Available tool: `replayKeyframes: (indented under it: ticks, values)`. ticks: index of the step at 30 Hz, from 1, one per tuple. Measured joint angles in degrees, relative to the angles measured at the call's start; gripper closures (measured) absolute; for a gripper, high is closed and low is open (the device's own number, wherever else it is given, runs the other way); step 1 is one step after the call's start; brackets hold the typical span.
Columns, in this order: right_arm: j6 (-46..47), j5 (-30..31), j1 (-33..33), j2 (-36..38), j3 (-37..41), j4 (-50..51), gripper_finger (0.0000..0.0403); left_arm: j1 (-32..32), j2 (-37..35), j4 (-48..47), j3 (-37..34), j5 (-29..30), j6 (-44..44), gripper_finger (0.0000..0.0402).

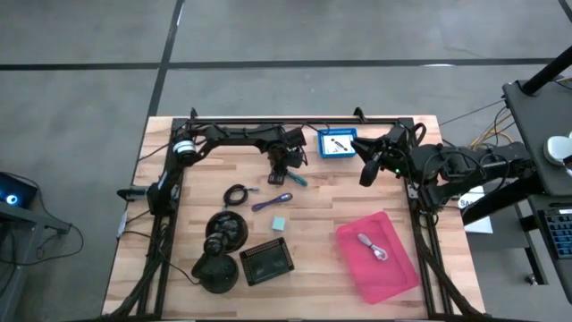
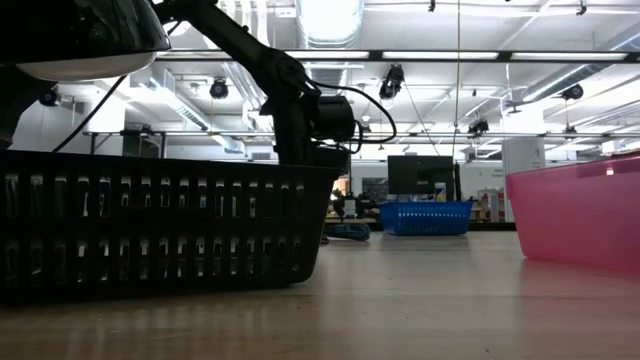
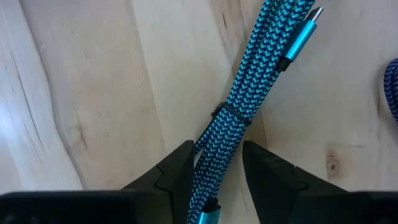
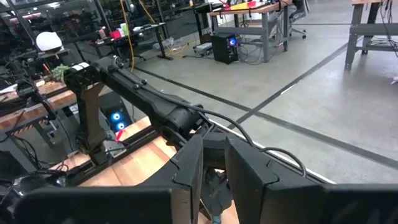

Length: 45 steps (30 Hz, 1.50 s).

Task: Pick and place items into bin
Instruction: Put the blue charger cable into the pink bin

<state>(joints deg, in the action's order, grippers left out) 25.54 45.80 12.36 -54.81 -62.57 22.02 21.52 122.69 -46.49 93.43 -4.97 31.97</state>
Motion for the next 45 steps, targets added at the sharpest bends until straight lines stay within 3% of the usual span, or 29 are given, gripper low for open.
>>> replayKeyframes:
  ticks: [6, 15, 30, 40, 45]
  values:
    - [0.0, 0.02, 0.0, 0.0, 0.0, -0.01, 0.0344, 0.0, 0.0, 0.21, -0.04, -0.02, -0.02, 0.0292]
    - [0.02, 0.0, 0.0, -0.03, -1.05, -0.06, 0.0344, -0.01, -0.04, -0.03, -0.04, -0.26, -0.22, 0.0392]
    - [-3.15, -1.33, -0.01, -0.1, -2.67, 0.15, 0.0344, 0.24, -1.1, -4.1, 0.3, -1.02, -3.1, 0.0397]
    - [-4.88, -0.92, -0.04, -0.02, -2.67, 0.46, 0.0344, 0.31, -11.41, -4.33, -0.02, -2.84, -3.56, 0.0399]
    - [-6.45, -0.87, -0.04, -0.07, -2.64, 0.45, 0.0344, 0.62, -18.06, 1.09, -0.37, -5.73, -8.72, 0.0399]
